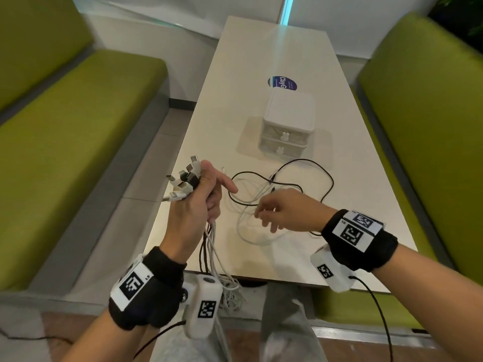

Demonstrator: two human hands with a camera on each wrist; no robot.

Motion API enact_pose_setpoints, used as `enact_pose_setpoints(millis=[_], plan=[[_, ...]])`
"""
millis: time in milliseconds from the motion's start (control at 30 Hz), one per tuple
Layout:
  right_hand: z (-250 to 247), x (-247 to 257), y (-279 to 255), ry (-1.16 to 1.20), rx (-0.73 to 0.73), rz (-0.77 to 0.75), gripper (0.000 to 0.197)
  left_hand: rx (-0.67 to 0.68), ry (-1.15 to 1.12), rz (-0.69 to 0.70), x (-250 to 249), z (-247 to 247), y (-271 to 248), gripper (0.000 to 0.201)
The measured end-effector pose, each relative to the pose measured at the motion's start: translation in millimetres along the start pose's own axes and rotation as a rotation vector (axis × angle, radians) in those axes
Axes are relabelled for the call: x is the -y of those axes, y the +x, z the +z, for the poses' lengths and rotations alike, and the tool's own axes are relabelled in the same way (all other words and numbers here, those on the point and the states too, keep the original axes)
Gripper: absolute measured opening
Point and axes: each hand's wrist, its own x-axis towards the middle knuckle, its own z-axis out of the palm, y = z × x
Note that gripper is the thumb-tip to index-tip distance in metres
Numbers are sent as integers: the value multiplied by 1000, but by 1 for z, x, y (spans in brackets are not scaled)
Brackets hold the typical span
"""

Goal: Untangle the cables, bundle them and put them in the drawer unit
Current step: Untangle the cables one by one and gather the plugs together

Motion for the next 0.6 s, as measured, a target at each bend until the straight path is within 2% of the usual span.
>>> enact_pose_setpoints(millis=[100, 167, 200, 233, 300, 367, 500, 600], plan=[[-5, 7, 25, -155, -287, 24, 14, -18, 24, -30, 3, -5, 2, 57], [-9, 6, 41, -298, -495, 130, 18, -28, 18, -57, 4, -9, 4, 57], [-11, 3, 47, -342, -553, 206, 24, -31, 8, -66, 5, -12, 4, 56], [-13, 0, 53, -384, -556, 290, 31, -32, -2, -72, 6, -14, 5, 55], [-18, -8, 60, -428, -465, 431, 39, -31, -7, -73, 9, -17, 6, 56], [-21, -19, 67, -380, -381, 492, 40, -28, -3, -72, 11, -19, 6, 54], [-27, -33, 67, -108, -432, 498, 34, -23, -23, -74, 10, -18, 4, 52], [-32, -30, 57, 164, -550, 367, 20, -16, -39, -70, 9, -17, 2, 52]])
